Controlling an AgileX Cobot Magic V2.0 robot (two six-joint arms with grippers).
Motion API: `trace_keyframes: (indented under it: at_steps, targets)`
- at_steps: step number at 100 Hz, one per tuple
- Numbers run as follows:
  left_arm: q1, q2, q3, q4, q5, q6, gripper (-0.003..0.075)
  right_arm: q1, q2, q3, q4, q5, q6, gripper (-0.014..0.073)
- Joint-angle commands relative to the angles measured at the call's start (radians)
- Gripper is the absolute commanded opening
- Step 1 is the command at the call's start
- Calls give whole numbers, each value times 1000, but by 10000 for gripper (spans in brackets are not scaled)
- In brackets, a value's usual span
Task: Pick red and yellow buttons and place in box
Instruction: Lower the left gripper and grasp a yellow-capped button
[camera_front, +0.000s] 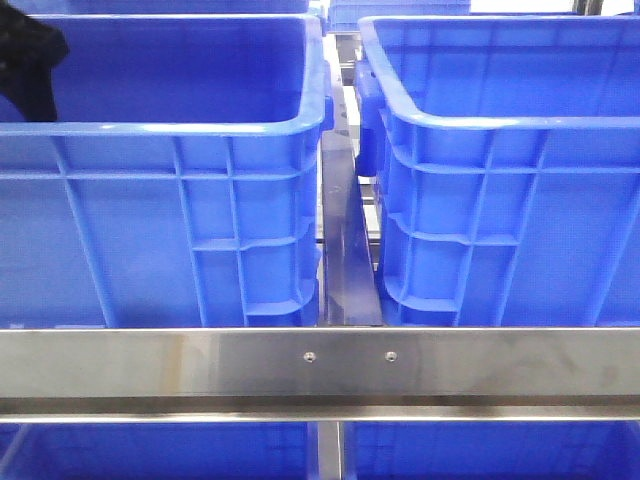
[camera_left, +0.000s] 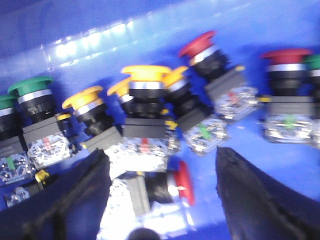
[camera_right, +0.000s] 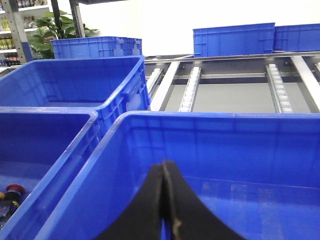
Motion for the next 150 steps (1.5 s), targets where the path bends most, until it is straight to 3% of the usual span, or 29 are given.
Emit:
trace_keyframes:
  at_steps: [1, 88, 100, 122, 150]
  targets:
    - [14, -20, -34, 10, -64, -2, 432, 1, -5, -27, 14, 15, -8, -68]
    - [33, 141, -34, 2, -154, -4, 426, 1, -5, -27, 14, 14, -8, -68]
    - [33, 132, -34, 2, -152, -4, 337, 1, -5, -27, 14, 14, -8, -68]
    - [33, 77, -34, 2, -152, -4, -22, 1, -5, -27, 14, 13, -8, -68]
    - [-11, -76, -34, 0, -74, -2, -19, 1, -5, -27, 14, 14, -8, -68]
